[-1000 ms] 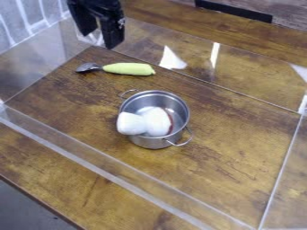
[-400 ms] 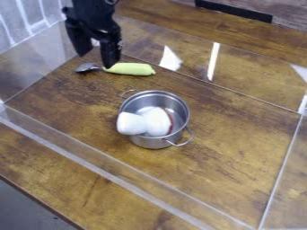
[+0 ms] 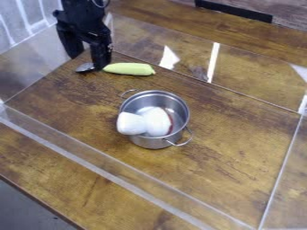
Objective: Put the mushroom in the silver pot
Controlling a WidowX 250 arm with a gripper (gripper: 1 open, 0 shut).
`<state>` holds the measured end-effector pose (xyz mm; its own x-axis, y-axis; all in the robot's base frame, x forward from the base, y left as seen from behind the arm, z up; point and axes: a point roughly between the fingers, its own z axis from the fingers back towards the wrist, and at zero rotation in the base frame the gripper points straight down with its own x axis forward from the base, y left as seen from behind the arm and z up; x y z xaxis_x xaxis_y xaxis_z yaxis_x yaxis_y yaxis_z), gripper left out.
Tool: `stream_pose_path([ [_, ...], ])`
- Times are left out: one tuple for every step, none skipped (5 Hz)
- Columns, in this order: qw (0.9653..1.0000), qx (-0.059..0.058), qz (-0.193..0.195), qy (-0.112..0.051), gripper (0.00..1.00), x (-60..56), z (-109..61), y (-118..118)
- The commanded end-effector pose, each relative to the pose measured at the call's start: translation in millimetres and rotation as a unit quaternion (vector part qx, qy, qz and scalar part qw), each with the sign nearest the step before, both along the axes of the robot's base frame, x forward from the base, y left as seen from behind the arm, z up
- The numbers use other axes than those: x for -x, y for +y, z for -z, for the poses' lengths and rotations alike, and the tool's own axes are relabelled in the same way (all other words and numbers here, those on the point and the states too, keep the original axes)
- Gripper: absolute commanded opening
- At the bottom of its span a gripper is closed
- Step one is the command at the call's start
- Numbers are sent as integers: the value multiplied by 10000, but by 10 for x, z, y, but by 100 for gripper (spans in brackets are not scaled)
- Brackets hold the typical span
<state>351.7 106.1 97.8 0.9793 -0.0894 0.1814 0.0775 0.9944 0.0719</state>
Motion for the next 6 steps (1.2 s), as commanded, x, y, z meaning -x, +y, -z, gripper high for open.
stream_pose_path([
  [9993, -42, 281, -237, 100, -67, -143, 73],
  [9982, -6, 560, -235, 100, -100, -148, 38],
  [9980, 8, 586, -235, 100, -149, -250, 49],
  [9986, 51, 501, -150, 100, -187, -271, 63],
  [9986, 66, 514, -88, 100, -214, -273, 87],
  [9977, 79, 673, -31, 100, -255, -223, 177],
])
